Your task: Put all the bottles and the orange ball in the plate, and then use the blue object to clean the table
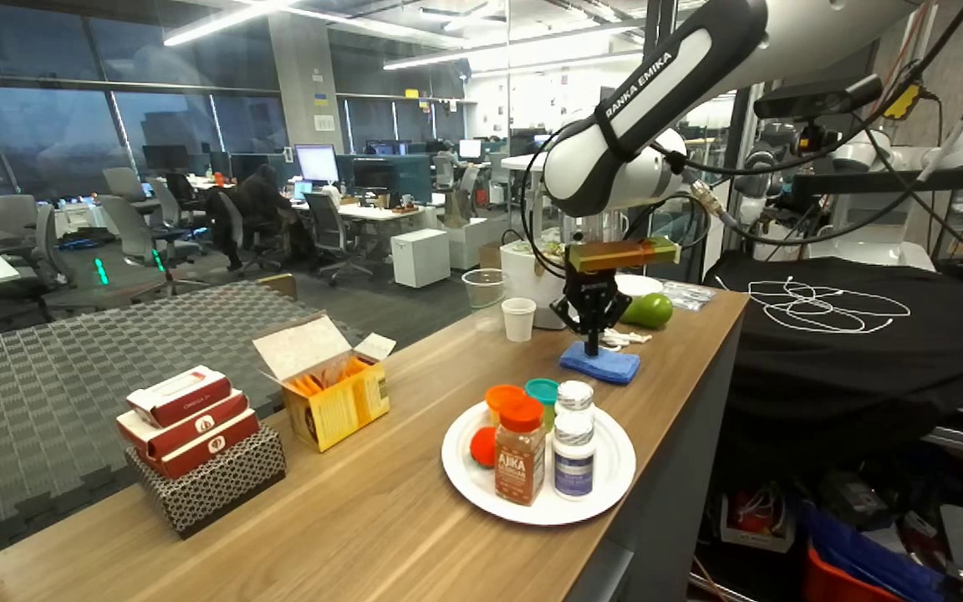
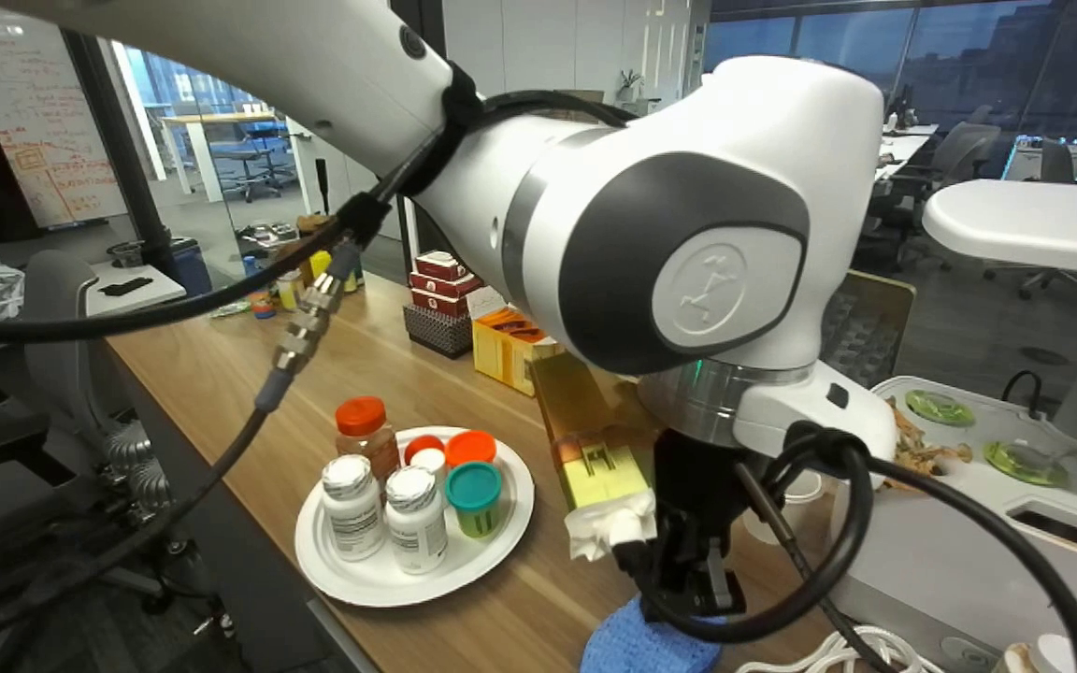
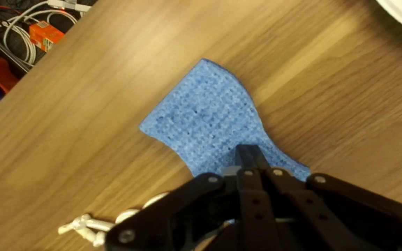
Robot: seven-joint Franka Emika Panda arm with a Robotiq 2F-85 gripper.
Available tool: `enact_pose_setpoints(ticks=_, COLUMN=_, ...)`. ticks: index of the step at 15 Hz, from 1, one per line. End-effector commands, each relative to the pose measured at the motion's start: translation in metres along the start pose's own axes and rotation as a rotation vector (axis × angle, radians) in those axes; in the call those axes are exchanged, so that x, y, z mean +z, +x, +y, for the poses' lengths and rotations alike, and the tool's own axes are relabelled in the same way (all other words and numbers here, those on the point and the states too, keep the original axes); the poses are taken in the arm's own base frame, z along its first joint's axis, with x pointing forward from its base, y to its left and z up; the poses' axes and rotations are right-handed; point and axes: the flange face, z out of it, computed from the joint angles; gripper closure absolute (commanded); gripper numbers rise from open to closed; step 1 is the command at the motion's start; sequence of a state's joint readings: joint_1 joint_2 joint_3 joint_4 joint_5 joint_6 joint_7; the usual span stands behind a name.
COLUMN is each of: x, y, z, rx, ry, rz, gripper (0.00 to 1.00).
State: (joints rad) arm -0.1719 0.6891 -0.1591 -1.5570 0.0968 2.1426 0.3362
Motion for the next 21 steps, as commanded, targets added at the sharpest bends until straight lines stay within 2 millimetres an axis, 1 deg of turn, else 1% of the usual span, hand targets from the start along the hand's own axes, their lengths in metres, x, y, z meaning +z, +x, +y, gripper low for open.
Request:
enact_pose_setpoints(ticks=1, x=0.009, y=0.005, z=0.007, rx=0.014, ry=0.01, rz=-0.011, gripper=1.0)
enact_pose_setpoints(ticks=3, x=0.016, y=0.006, z=0.011, rx=0.027, ry=-0.005, rz=-0.013, gripper=1.0)
enact_pose_setpoints(ticks=6, x=0.022, y=0.007, z=0.013, rx=0.024, ry=-0.013, rz=-0.027, gripper=1.0)
enact_pose_setpoints(ticks=8, x=0.029, y=0.006, z=0.01, rx=0.009, ry=0.001, rz=-0.047, gripper=1.0)
enact_pose_setpoints(ticks=10, x=0.03, y=0.007, z=0.006, rx=0.0, ry=0.024, rz=-0.058, gripper=1.0)
enact_pose_setpoints(ticks=16, x=0.026, y=0.014, z=-0.013, rx=-0.039, ry=0.079, rz=-0.085, gripper=1.0)
enact_pose_setpoints(ticks=21, x=0.017, y=0.019, z=-0.04, rx=-0.085, ry=0.104, rz=-0.102, gripper=1.0)
